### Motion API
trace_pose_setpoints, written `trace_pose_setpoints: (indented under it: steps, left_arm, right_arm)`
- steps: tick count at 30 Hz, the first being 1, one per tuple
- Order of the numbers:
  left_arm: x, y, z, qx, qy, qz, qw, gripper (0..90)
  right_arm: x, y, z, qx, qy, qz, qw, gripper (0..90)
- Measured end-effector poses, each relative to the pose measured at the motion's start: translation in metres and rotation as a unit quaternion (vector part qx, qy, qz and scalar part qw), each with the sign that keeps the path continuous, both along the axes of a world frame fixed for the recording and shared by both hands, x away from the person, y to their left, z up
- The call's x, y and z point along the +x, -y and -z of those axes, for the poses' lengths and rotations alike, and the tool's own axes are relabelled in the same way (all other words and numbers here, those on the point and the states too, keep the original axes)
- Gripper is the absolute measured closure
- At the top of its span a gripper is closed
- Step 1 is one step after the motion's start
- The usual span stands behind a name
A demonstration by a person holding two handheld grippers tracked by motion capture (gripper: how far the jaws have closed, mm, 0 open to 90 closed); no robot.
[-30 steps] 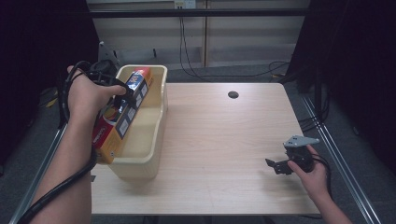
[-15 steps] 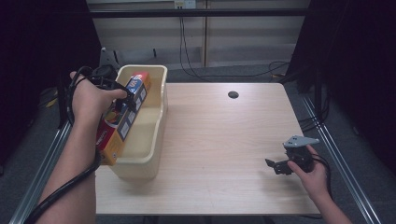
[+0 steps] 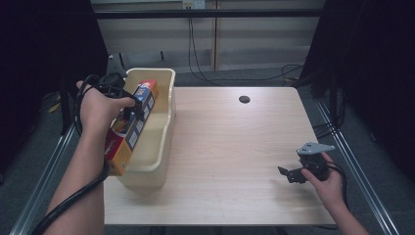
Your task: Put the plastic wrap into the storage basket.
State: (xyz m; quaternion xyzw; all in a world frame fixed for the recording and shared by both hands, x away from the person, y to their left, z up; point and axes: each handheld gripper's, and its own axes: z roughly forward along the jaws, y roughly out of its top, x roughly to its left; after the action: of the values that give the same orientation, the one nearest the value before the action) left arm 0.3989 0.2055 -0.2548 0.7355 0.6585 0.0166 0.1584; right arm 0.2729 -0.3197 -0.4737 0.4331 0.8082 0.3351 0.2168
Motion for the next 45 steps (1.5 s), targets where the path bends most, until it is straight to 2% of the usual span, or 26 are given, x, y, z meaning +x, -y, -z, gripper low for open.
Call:
trace_pose_setpoints:
  steps: [10, 11, 12, 16, 17, 21, 22, 29, 30, 31, 35, 41, 45]
  left_arm:
    - [0.002, 0.002, 0.008, -0.002, -0.011, -0.003, 0.9999, 40.5]
    - [0.001, 0.003, 0.009, -0.004, -0.010, -0.010, 0.9999, 40.5]
    - [0.002, 0.002, 0.009, -0.002, -0.013, -0.002, 0.9999, 40.5]
    - [0.002, 0.002, 0.012, -0.002, -0.015, -0.001, 0.9999, 40.5]
    - [0.002, 0.003, 0.013, -0.005, -0.017, -0.007, 0.9998, 40.5]
    - [0.003, 0.003, 0.017, -0.003, -0.020, -0.003, 0.9998, 40.5]
    - [0.002, 0.004, 0.018, -0.008, -0.022, -0.009, 0.9997, 40.4]
    - [0.004, 0.004, 0.027, -0.005, -0.028, -0.003, 0.9996, 40.4]
    - [0.003, 0.005, 0.028, -0.006, -0.027, -0.010, 0.9996, 40.4]
    - [0.004, 0.005, 0.029, -0.007, -0.031, -0.004, 0.9995, 40.4]
    - [0.004, 0.006, 0.032, -0.009, -0.031, -0.008, 0.9995, 40.4]
    - [0.005, 0.006, 0.037, -0.011, -0.041, -0.010, 0.9990, 40.4]
    - [0.006, 0.006, 0.042, -0.004, -0.041, -0.007, 0.9991, 40.4]
  right_arm:
    - [0.000, 0.000, -0.001, 0.000, 0.001, 0.000, 1.0000, 2.4]
    - [0.000, 0.000, -0.001, -0.001, 0.001, -0.001, 1.0000, 2.4]
    - [0.000, 0.000, -0.001, 0.000, 0.001, 0.000, 1.0000, 2.4]
    - [0.000, 0.000, -0.001, 0.000, 0.003, -0.003, 1.0000, 2.4]
    - [0.000, 0.000, -0.001, 0.000, 0.001, 0.000, 1.0000, 2.4]
    - [0.000, -0.001, 0.000, 0.000, 0.002, -0.004, 1.0000, 2.4]
    - [0.000, -0.001, -0.001, 0.000, 0.002, -0.002, 1.0000, 2.4]
    - [0.000, -0.001, 0.000, 0.000, 0.003, -0.002, 1.0000, 2.4]
    - [0.000, -0.001, 0.000, 0.000, 0.003, -0.002, 1.0000, 2.4]
    - [0.000, -0.001, 0.000, 0.002, 0.003, -0.003, 1.0000, 2.4]
    - [0.000, -0.001, 0.000, 0.001, 0.003, -0.003, 1.0000, 2.4]
    - [0.000, -0.002, 0.000, 0.000, 0.002, -0.006, 1.0000, 2.4]
    - [0.000, -0.001, 0.000, -0.001, 0.003, -0.005, 1.0000, 2.4]
